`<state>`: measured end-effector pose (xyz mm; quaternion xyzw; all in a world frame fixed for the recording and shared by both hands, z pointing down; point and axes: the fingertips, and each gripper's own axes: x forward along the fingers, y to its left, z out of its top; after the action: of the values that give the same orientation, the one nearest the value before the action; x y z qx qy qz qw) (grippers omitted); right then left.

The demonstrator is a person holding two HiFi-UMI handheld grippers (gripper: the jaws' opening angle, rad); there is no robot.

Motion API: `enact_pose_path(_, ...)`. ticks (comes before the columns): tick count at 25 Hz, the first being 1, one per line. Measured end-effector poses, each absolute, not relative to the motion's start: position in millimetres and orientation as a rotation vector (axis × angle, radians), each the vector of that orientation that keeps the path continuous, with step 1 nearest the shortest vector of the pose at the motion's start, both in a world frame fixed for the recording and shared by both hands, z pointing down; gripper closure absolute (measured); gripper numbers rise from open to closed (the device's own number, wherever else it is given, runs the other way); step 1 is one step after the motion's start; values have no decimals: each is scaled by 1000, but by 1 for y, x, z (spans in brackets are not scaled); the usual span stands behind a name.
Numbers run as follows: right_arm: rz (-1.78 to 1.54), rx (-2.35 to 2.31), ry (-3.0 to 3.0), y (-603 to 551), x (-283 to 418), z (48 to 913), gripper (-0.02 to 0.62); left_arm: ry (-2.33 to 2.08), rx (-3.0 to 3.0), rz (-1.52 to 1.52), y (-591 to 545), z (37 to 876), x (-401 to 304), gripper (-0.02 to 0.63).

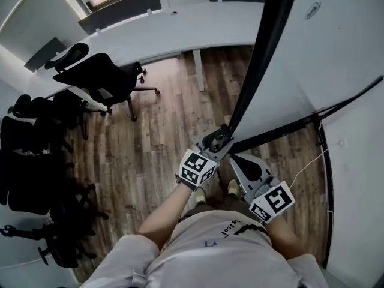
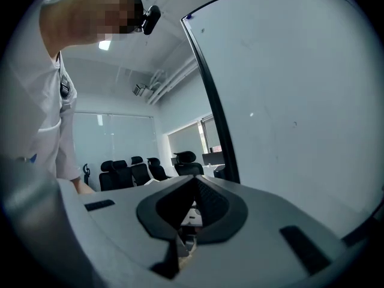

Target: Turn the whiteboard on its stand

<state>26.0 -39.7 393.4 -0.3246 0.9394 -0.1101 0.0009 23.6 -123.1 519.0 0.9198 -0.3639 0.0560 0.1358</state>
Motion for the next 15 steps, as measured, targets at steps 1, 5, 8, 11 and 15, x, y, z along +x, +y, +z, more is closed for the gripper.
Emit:
enact_pose_path(1, -344, -1047, 2939, -36, 26, 393, 581, -1039, 2673, 165, -118, 519, 28, 402)
enact_pose_path(5, -336, -1140, 2904, -22, 30, 394, 581, -978, 2711, 189, -98, 521, 42, 402)
enact_pose_path(8, -324, -1179, 2886, -17, 31, 393, 581, -963, 2721, 197, -91, 519, 45, 402)
enact_pose_path(11, -315, -1213, 2873, -15, 30, 392, 581, -953, 2713, 176, -86, 515, 41, 402)
enact_pose_path(15, -319, -1270, 2851, -12, 35, 395, 581, -952, 2716, 177, -76, 509, 36, 403)
